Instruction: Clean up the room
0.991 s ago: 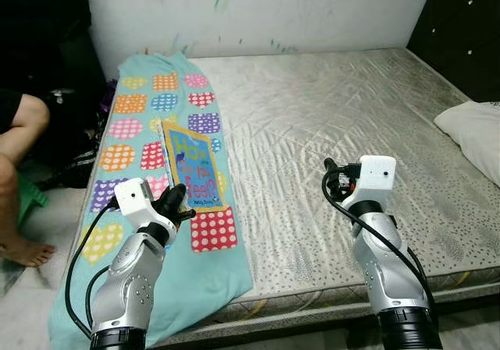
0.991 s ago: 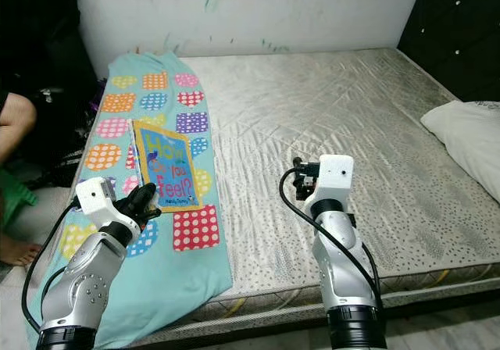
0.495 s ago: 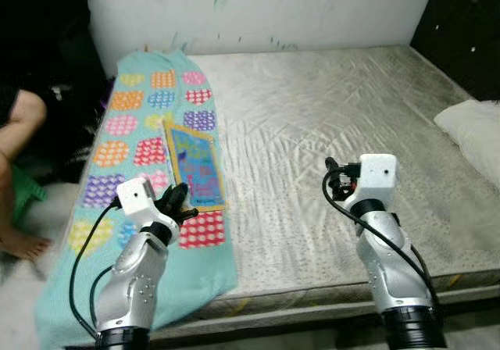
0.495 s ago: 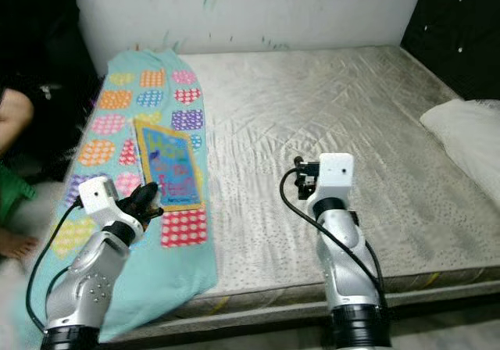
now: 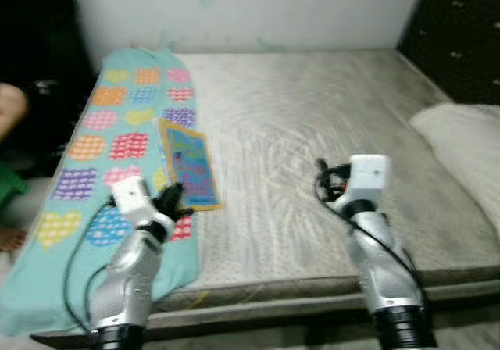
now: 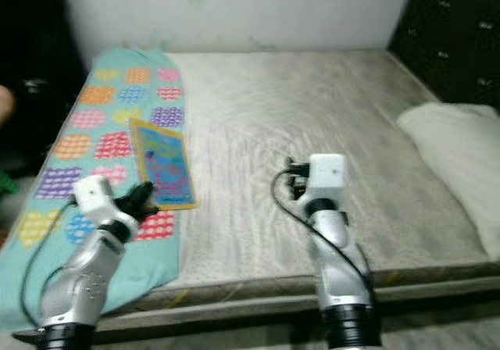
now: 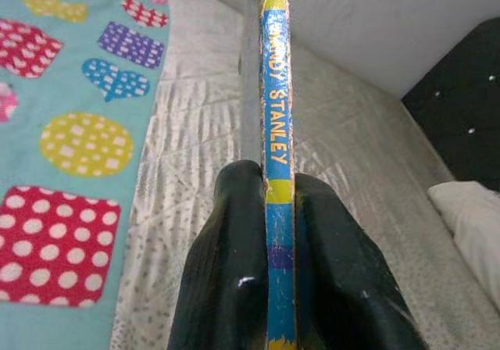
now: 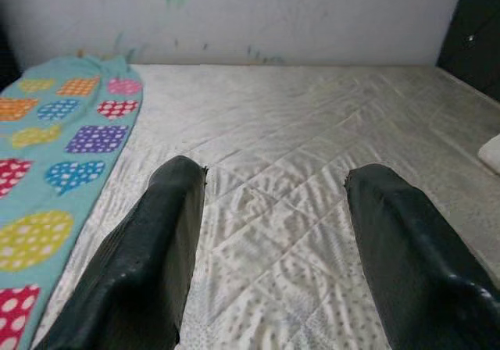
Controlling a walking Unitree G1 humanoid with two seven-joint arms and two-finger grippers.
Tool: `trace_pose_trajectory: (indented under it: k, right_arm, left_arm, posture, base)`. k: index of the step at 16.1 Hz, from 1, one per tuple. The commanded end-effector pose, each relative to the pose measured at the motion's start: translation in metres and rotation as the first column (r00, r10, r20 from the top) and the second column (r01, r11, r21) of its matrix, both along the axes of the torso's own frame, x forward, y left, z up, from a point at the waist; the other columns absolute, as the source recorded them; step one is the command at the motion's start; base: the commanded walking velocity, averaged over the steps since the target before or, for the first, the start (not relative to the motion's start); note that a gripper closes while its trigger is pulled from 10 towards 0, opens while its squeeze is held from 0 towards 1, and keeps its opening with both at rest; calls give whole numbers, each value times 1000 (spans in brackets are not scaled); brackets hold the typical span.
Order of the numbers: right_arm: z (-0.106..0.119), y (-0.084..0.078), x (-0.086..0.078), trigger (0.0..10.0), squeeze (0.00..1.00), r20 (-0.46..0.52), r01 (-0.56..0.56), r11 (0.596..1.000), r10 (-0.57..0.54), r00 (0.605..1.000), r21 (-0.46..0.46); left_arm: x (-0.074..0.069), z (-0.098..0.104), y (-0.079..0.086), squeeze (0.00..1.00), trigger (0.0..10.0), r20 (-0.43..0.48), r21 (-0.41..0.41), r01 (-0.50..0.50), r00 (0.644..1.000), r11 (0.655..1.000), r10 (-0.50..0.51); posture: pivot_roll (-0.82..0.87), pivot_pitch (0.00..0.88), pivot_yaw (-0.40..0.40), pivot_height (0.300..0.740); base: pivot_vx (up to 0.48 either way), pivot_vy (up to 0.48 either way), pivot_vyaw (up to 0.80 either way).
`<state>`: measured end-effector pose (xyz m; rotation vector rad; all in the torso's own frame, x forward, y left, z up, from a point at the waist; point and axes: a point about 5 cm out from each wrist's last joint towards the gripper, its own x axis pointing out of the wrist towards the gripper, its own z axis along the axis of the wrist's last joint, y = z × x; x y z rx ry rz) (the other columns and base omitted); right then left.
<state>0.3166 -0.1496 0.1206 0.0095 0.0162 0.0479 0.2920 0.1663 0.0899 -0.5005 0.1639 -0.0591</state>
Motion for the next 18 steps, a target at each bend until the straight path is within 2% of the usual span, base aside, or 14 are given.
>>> trace_pose_trajectory:
  k: [1, 9, 12, 16, 18]
  right_arm:
    - [2, -9, 1, 10000, 0, 10, 22, 1000, -22, 1000, -11]
    - [2, -10, 2, 10000, 0, 12, 25, 1000, -25, 1000, -5]
    - [3, -11, 1, 10000, 0, 17, 25, 1000, -25, 1000, -2]
    - [2, -13, 1, 10000, 0, 14, 26, 1000, -26, 1000, 0]
    - [1, -14, 1, 10000, 0, 10, 27, 1000, -27, 1000, 3]
  left_arm:
    - [3, 8, -6, 0, 10000, 43, -8, 18, 999, 1000, -17]
    - [4, 9, -7, 0, 10000, 44, -3, 19, 999, 1000, -19]
    - [3, 14, -7, 0, 10000, 88, -26, 25, 996, 999, -23]
    - [3, 16, -8, 0, 10000, 119, -10, 48, 992, 999, -46]
    - [3, 17, -9, 0, 10000, 126, -12, 55, 991, 998, -53]
  posture:
    - [-117, 19, 10, 740]
    - [-114, 15, 10, 740]
    - [-116, 9, 9, 740]
    - [-116, 2, 7, 740]
    - [-115, 0, 8, 740]
  base:
    - [0, -292, 0]
    - [0, -288, 0]
    - [0, 0, 0]
    - [0, 0, 0]
    - [0, 0, -800]
